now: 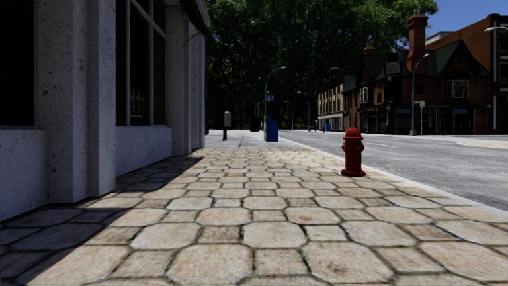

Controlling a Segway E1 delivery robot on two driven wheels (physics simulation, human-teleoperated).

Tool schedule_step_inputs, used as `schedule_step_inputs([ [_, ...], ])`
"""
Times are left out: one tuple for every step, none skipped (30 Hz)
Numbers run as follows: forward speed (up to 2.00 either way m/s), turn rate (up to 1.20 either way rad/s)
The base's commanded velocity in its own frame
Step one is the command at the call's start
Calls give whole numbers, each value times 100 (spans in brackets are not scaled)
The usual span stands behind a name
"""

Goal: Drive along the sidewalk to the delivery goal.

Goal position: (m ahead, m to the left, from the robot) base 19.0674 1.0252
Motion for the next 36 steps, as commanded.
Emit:
schedule_step_inputs([
  [200,0],
  [200,0],
  [200,0],
  [200,0],
  [200,0],
  [200,0],
  [200,0],
  [200,0],
  [200,0],
  [200,0],
  [200,0],
  [200,0],
  [200,0],
  [200,0],
  [200,0],
  [200,0],
  [200,0],
  [200,0],
  [200,0],
  [200,0],
  [200,0],
  [200,0],
  [200,0],
  [200,0],
  [200,0],
  [200,0],
  [200,0],
  [200,0],
  [200,0],
  [200,0],
  [200,0],
  [200,0],
  [200,0],
  [200,0],
  [200,0],
  [200,0],
])
